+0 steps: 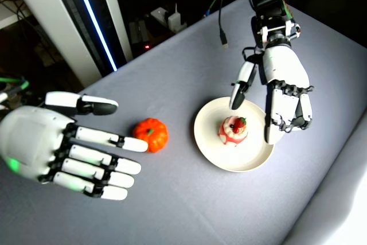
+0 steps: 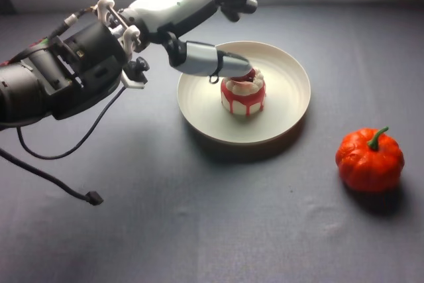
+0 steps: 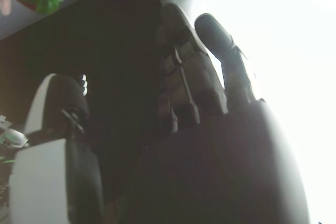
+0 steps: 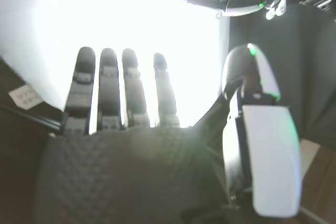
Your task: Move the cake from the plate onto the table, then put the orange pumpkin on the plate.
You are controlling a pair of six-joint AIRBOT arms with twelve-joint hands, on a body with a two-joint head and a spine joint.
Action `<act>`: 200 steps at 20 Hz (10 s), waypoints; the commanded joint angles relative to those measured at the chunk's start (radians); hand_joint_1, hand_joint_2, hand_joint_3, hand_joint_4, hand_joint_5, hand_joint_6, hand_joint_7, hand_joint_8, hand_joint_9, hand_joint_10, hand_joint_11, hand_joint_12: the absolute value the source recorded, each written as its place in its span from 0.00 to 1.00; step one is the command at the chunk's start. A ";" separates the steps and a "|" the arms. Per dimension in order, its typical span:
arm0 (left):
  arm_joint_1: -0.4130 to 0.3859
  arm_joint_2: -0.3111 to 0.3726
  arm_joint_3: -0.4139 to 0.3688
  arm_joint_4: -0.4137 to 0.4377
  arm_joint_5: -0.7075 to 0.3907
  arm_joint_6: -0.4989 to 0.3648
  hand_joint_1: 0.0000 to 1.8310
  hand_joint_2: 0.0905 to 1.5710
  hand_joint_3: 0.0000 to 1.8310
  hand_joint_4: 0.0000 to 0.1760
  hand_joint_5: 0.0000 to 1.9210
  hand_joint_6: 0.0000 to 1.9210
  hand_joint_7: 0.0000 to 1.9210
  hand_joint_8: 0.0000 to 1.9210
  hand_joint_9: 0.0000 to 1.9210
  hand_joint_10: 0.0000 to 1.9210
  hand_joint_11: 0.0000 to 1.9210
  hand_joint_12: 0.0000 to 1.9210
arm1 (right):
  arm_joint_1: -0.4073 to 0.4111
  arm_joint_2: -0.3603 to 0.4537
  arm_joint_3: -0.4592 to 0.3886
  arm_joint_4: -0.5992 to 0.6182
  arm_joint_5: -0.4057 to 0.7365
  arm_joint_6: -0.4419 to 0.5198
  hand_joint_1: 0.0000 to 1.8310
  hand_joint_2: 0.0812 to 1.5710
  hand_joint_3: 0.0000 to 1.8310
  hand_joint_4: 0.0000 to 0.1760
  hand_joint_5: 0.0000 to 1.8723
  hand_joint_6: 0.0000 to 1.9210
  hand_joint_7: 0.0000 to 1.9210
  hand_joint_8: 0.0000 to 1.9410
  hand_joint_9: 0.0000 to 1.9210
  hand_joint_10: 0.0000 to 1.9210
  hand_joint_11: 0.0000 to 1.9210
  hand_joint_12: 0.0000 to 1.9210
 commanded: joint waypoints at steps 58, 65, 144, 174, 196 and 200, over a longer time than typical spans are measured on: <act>-0.110 0.100 -0.053 0.226 -0.050 -0.004 0.64 0.77 0.00 0.00 0.44 0.64 0.33 0.78 0.32 0.78 0.33 0.92 | -0.070 0.043 -0.025 0.046 0.200 0.009 0.24 0.76 0.00 0.54 0.16 0.00 0.12 0.00 0.09 0.00 0.09 0.04; -0.058 0.282 -0.156 0.159 -0.048 -0.004 0.64 0.77 0.00 0.00 0.45 0.64 0.35 0.78 0.29 0.82 0.26 0.94 | -0.071 0.039 -0.029 0.049 0.192 0.009 0.27 0.74 0.00 0.35 0.14 0.00 0.10 0.00 0.07 0.00 0.00 0.24; 0.253 0.496 -0.351 -0.416 -0.460 -0.004 0.55 0.62 0.00 0.86 0.00 0.00 0.00 0.00 0.09 0.02 0.00 0.62 | 0.606 -0.083 0.136 -0.891 -0.706 0.258 0.47 0.58 0.00 0.35 0.13 0.00 0.13 0.00 0.13 0.00 0.00 0.45; 0.293 0.475 -0.352 -0.424 -0.440 -0.004 0.55 0.65 0.00 0.59 0.00 0.00 0.00 0.00 0.06 0.01 0.00 0.00 | 0.504 -0.036 0.082 -1.041 -0.784 0.425 0.43 0.68 0.00 0.03 0.26 0.00 0.23 0.00 0.20 0.00 0.00 0.61; 0.302 0.475 -0.360 -0.423 -0.447 -0.004 0.56 0.65 0.00 0.57 0.02 0.00 0.00 0.00 0.07 0.00 0.00 0.22 | 0.464 -0.121 0.135 -1.039 -0.841 0.399 0.36 0.62 0.00 0.21 0.15 0.00 0.09 0.00 0.10 0.00 0.00 0.55; 0.304 0.474 -0.360 -0.424 -0.451 -0.004 0.56 0.65 0.00 0.51 0.00 0.00 0.00 0.00 0.07 0.00 0.00 0.27 | 0.453 -0.140 0.160 -1.036 -0.863 0.399 0.43 0.65 0.00 0.39 0.18 0.01 0.12 0.00 0.14 0.01 0.00 0.55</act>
